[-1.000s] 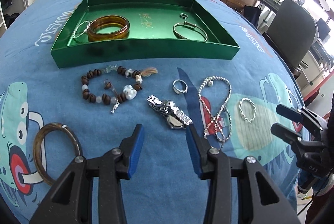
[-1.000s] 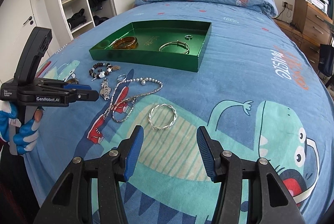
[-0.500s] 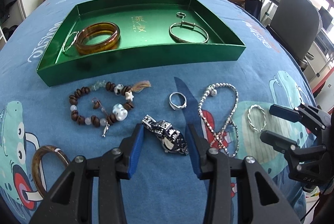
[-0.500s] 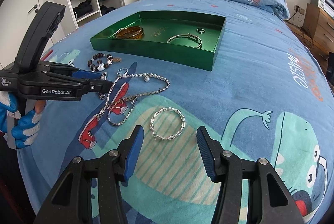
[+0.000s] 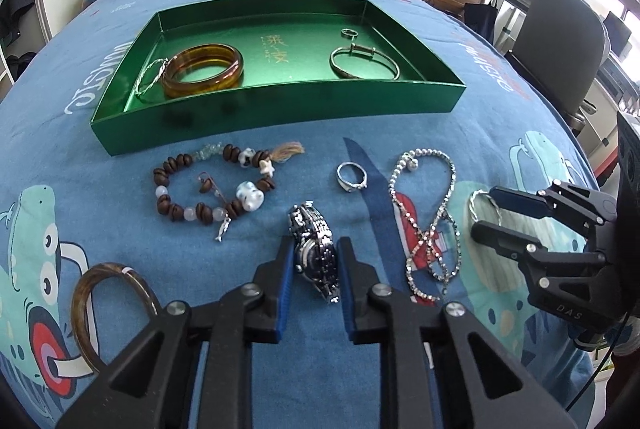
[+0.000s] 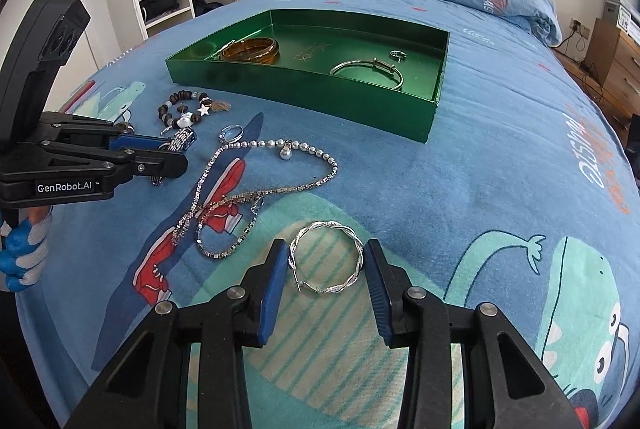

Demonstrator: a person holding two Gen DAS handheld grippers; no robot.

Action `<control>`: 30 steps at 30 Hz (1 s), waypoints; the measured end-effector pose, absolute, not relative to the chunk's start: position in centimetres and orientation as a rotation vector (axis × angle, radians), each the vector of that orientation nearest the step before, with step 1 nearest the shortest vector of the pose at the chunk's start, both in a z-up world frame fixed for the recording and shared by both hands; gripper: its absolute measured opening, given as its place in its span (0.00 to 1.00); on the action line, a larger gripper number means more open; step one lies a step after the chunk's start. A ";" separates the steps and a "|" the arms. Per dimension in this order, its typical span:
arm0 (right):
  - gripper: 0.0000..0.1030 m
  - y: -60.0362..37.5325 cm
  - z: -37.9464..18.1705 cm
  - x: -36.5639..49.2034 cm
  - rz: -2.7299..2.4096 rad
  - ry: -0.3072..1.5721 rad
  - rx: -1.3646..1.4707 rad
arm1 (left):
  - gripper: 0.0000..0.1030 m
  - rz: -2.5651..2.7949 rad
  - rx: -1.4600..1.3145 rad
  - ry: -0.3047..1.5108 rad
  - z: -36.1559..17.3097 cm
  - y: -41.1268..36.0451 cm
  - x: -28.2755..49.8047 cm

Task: Organize jewelry
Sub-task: 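Grasp the silver watch with the left tool while the right tool grasps a twisted silver bangle, then carry the silver watch over the green tray while the right tool carries the twisted bangle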

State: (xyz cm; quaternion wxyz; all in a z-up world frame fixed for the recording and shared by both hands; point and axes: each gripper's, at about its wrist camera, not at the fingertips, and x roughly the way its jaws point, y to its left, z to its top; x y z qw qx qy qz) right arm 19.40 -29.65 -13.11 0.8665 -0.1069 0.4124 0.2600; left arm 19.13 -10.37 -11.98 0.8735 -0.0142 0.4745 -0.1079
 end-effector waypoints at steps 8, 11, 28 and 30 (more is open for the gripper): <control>0.37 -30.7 -11.8 17.9 0.514 0.832 -0.179 | 0.19 -0.239 -0.049 0.958 -9.9 -8.8 17.3; 0.37 -30.9 -11.0 17.5 0.498 0.813 -0.170 | 0.19 -0.243 -0.056 0.934 -8.6 -8.0 16.9; 0.37 -27.4 -3.0 24.2 0.485 0.665 -0.157 | 0.19 -0.169 -0.097 0.814 -2.4 -2.6 25.5; 0.37 -26.6 -2.6 26.1 0.485 0.663 -0.152 | 0.19 -0.158 -0.098 0.818 -2.3 -2.2 27.8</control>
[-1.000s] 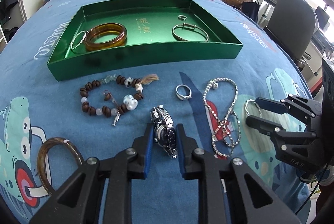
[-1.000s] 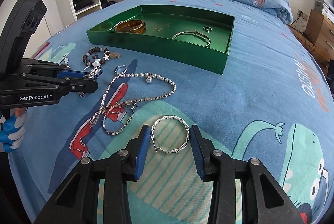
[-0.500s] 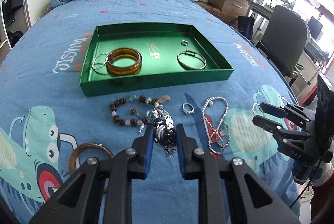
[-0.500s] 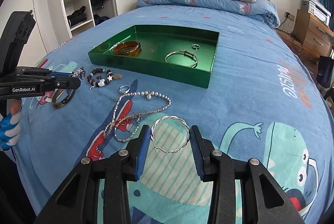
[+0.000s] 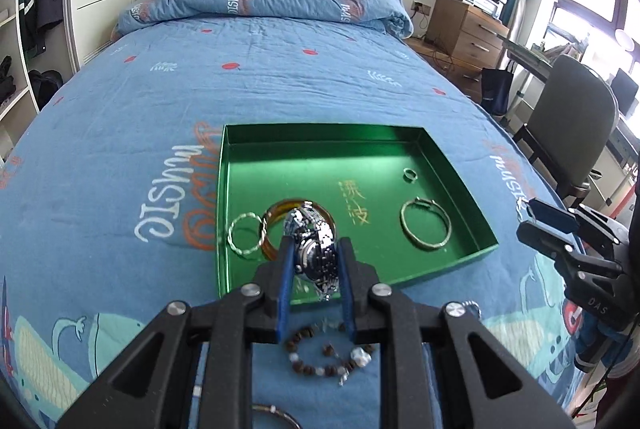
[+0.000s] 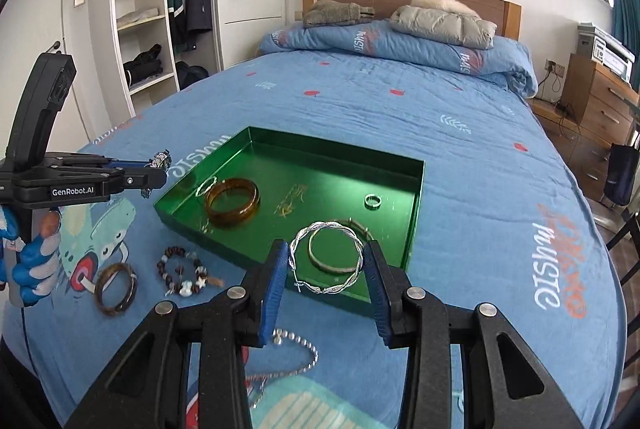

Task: Organize jewelry
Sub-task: 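Carry the silver watch over the green tray while the right tool carries the twisted bangle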

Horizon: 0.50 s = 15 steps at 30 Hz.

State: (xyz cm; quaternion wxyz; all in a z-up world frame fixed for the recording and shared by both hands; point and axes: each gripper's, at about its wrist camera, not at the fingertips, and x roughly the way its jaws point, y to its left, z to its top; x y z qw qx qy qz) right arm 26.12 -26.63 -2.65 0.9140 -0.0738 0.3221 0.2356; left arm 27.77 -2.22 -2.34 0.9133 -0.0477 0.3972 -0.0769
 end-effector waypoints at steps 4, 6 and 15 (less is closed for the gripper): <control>0.37 -24.4 -2.6 30.4 0.489 0.680 -0.148 | 0.19 -0.137 -0.076 0.832 -2.8 -2.2 32.2; 0.37 -23.2 -3.0 32.8 0.491 0.700 -0.145 | 0.19 -0.127 -0.073 0.851 -3.4 -2.2 34.5; 0.37 -18.8 -6.5 41.7 0.469 0.830 -0.158 | 0.19 -0.093 -0.107 0.954 -7.1 -1.9 42.1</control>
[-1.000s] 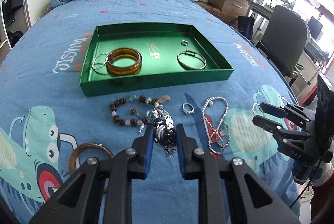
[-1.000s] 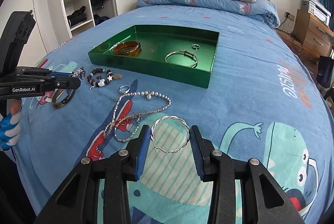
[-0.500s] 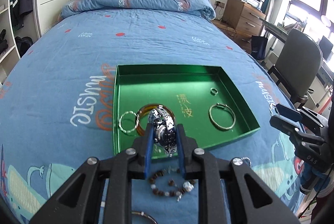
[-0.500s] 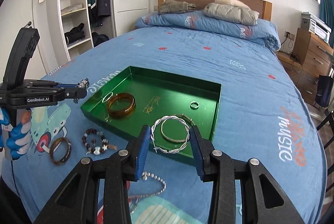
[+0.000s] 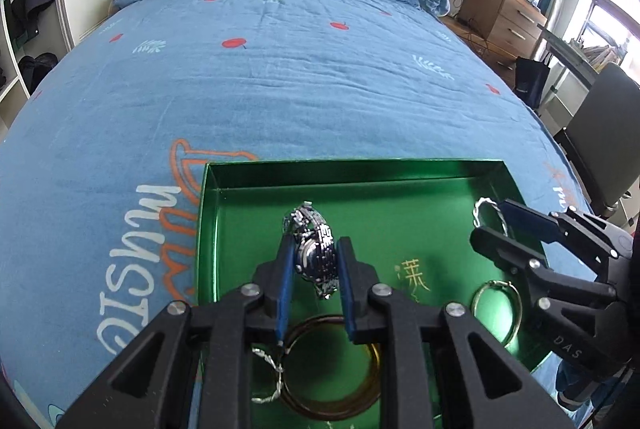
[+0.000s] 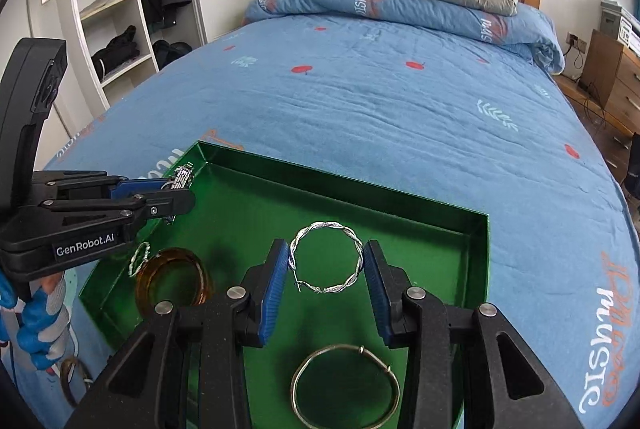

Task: Organize jewelry
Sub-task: 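Open the left tool to drop the watch while the right tool drops the bangle, then move both tools back from the tray toward the remaining jewelry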

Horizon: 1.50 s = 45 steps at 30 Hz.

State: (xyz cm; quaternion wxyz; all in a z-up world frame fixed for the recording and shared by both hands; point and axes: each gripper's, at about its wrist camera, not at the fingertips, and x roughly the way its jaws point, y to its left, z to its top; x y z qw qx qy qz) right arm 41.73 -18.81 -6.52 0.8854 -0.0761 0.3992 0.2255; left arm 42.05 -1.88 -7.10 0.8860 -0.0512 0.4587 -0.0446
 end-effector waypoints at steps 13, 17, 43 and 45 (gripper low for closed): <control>0.37 -18.2 -10.6 45.5 0.379 0.989 -0.228 | 0.19 -0.079 -0.084 1.060 -10.5 -2.3 44.2; 0.38 -18.3 -10.4 45.2 0.378 0.989 -0.226 | 0.19 -0.073 -0.101 1.064 -10.4 -2.0 44.2; 0.63 -22.9 2.4 27.6 0.414 0.719 -0.082 | 0.36 -0.045 -0.108 0.823 2.3 4.6 28.0; 0.63 -23.4 2.2 25.3 0.415 0.718 -0.066 | 0.37 -0.032 -0.114 0.818 2.4 5.5 25.9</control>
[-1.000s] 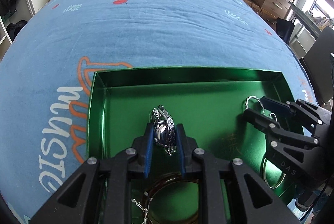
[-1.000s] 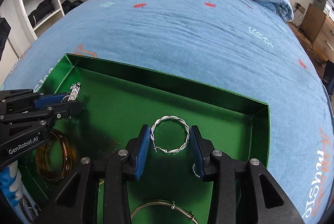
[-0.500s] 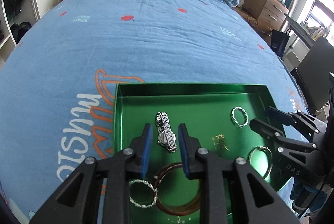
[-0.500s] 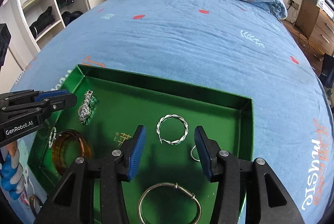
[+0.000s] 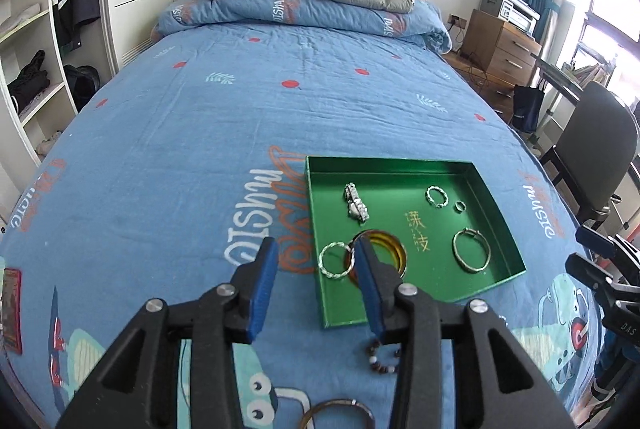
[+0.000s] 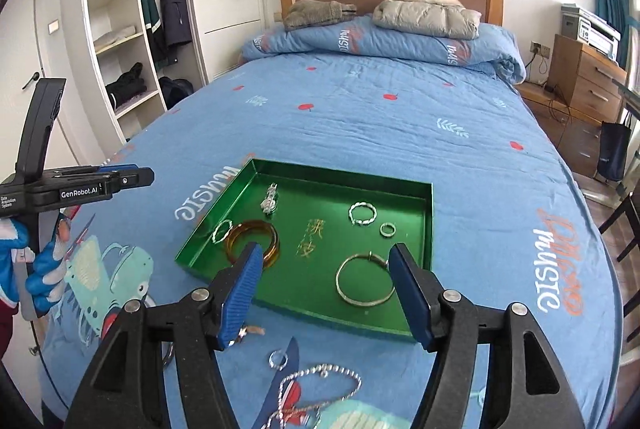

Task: Organize jewelry
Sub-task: 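Move both tools back from the tray toward the remaining jewelry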

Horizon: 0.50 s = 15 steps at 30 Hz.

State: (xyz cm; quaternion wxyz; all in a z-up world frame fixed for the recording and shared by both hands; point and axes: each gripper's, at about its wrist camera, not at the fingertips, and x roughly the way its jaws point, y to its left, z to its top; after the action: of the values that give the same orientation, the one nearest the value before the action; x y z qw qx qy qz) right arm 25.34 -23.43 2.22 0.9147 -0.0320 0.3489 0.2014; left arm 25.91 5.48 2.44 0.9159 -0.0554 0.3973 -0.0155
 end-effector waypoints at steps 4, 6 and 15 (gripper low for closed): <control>0.63 -24.8 1.5 21.0 0.387 0.716 -0.044 | 0.40 -0.009 -0.139 0.800 2.7 7.7 21.8; 0.63 -25.4 1.2 19.0 0.370 0.719 -0.032 | 0.41 -0.004 -0.155 0.795 2.8 8.5 19.9; 0.63 -25.9 1.6 11.7 0.352 0.693 0.024 | 0.41 0.067 -0.150 0.741 3.2 8.7 11.1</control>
State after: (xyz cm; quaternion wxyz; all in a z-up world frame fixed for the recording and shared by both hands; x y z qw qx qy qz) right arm 11.70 -25.89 1.56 0.9253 0.0118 0.3380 0.1715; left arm 11.13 8.70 3.25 0.9289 -0.0734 0.3615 0.0326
